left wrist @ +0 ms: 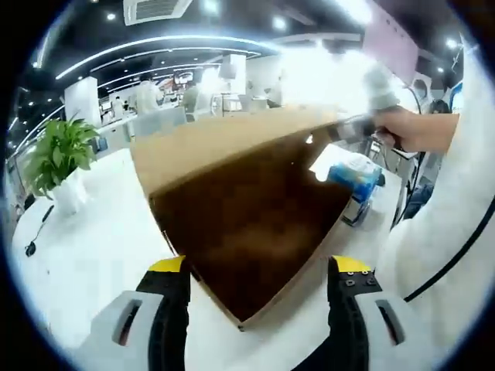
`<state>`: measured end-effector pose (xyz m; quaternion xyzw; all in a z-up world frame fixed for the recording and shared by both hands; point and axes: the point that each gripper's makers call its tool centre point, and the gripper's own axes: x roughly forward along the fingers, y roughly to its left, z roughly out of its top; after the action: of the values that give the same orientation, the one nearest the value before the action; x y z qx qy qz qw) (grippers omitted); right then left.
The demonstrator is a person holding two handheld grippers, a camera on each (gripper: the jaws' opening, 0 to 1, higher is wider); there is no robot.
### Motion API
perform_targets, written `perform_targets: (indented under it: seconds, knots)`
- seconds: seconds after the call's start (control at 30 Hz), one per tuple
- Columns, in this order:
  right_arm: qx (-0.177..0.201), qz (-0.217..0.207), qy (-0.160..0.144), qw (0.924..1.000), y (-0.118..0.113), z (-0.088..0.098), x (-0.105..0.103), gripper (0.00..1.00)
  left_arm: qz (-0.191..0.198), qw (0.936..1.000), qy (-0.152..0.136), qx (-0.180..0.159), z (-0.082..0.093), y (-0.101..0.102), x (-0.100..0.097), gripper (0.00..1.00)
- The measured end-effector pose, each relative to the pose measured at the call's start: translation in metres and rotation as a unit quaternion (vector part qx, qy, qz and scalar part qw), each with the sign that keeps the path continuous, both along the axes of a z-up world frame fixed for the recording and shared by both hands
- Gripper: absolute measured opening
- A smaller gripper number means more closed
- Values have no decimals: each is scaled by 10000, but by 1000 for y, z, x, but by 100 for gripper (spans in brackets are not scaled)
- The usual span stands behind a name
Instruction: Operate the shoe box by opening the lid, removing the specified soft item, and placing it in the target area until the item is outside and the box remains undamaged.
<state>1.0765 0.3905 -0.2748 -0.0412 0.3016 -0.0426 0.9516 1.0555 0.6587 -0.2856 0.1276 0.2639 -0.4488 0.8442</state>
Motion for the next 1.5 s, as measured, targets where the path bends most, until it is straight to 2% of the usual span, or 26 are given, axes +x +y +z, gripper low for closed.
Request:
perform_targets:
  seconds: [0.13, 0.2, 0.23, 0.3, 0.37, 0.43, 0.5, 0.53, 0.57, 0.63, 0.7, 0.77, 0.8, 0.93, 1.0, 1.07, 1.13, 1.17, 1.33, 1.5]
  knots:
    - [-65, 142, 40, 9999, 2, -2, -3, 1, 771, 9963, 164, -339, 10, 12, 11, 73]
    - [-58, 200, 66, 9998, 3, -3, -4, 2, 776, 9966, 47, -258, 15, 10, 12, 71]
    - [-24, 225, 76, 9997, 2, -3, -5, 2, 781, 9968, -168, -99, 19, 14, 17, 69]
    - [116, 222, 106, 9996, 2, -6, -6, 3, 790, 9958, -453, -128, 32, 11, 22, 68]
    - [113, 267, 154, 9995, 3, -7, -7, 3, 816, 9956, -441, -166, 36, 7, 22, 68]
    - [-69, 459, 183, 9988, 5, -6, -6, 4, 794, 9957, -459, -106, 35, 5, 24, 67]
    - [-19, 458, 161, 9988, 5, -6, -5, 4, 786, 9957, -484, -20, 32, 4, 26, 67]
    - [4, 505, 155, 9986, 6, -6, -5, 6, 788, 9953, -554, 50, 32, 4, 28, 67]
    - [5, 626, 188, 9979, 8, -7, -5, 7, 758, 9942, -743, 164, 33, 5, 32, 67]
    - [-17, 623, 171, 9979, 7, -5, -6, 7, 787, 9941, -742, 125, 34, 5, 34, 66]
    - [-96, 751, 128, 9971, 8, -4, -6, 8, 982, 9929, -658, -96, 38, 6, 38, 65]
    - [-112, 802, 148, 9966, 8, -6, -7, 8, 993, 9935, -487, -270, 38, 5, 38, 54]
    - [-126, 850, 154, 9962, 9, -7, -9, 9, 1160, 9916, -466, -333, 39, 7, 40, 51]
    - [-283, 998, 169, 9945, 9, -9, -11, 9, 1067, 9920, -589, -326, 41, 7, 35, 54]
    - [-227, 1014, 218, 9943, 9, -12, -12, 10, 1067, 9919, -621, -304, 41, 9, 35, 54]
    - [-230, 1019, 216, 9943, 10, -11, -12, 11, 1097, 9915, -609, -332, 41, 11, 35, 54]
    - [-200, 1054, 215, 9940, 13, -9, -13, 12, 1160, 9909, -479, -492, 43, 10, 33, 55]
    - [-217, 1066, 201, 9939, 14, -8, -13, 13, 1198, 9900, -422, -620, 44, 10, 33, 55]
    - [-419, 1281, 290, 9905, 24, -9, -20, 23, 1290, 9891, -386, -595, 43, 10, 34, 53]
    - [-157, 1482, 299, 9884, 31, -8, -25, 33, 1222, 9906, -308, -532, 40, 11, 29, 52]
